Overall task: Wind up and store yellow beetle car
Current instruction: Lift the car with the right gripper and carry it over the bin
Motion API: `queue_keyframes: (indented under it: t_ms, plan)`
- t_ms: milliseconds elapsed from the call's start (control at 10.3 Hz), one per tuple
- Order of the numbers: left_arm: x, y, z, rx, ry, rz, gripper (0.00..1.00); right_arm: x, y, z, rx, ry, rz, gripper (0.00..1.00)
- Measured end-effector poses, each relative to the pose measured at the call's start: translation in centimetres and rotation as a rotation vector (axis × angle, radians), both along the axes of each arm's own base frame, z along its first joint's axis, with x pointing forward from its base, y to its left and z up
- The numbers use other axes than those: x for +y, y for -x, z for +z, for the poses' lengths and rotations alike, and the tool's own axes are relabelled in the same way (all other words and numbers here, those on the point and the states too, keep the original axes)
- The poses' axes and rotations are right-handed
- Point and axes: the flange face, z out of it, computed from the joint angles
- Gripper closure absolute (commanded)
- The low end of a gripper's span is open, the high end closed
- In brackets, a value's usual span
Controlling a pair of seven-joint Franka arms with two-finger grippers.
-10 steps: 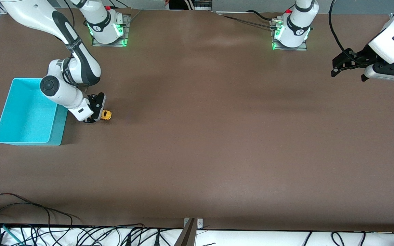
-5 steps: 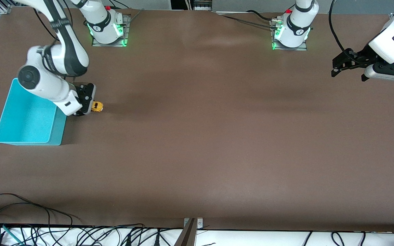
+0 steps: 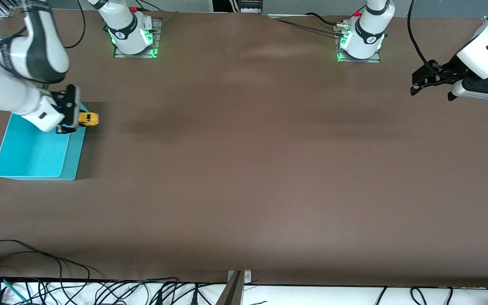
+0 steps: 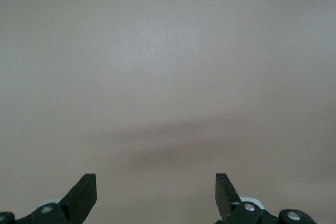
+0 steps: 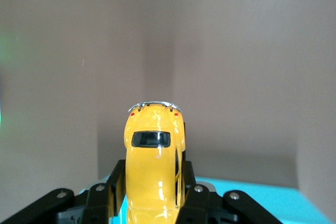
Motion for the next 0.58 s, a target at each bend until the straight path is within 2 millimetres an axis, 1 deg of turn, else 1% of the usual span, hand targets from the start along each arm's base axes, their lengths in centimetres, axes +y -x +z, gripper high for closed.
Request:
queue_keyframes:
  t_ms: [195,292,486,584]
  plan:
    - [0.0,0.0,0.0,0.0,0.0,0.0,0.0,-8.5,0.9,-2.7,0.031,0.006,0.053,1.0]
    - [0.1,0.0,0.0,0.0,0.0,0.001,0.0,-12.1,1.1,-3.9,0.043,0.006,0.071,1.0]
    - [0.2,0.0,0.0,0.0,0.0,0.003,0.0,-17.4,1.9,-5.3,0.056,0.007,0.103,1.0]
    - [0.2,0.0,0.0,0.0,0.0,0.004,0.0,-19.1,2.2,-6.0,0.057,0.002,0.115,1.0]
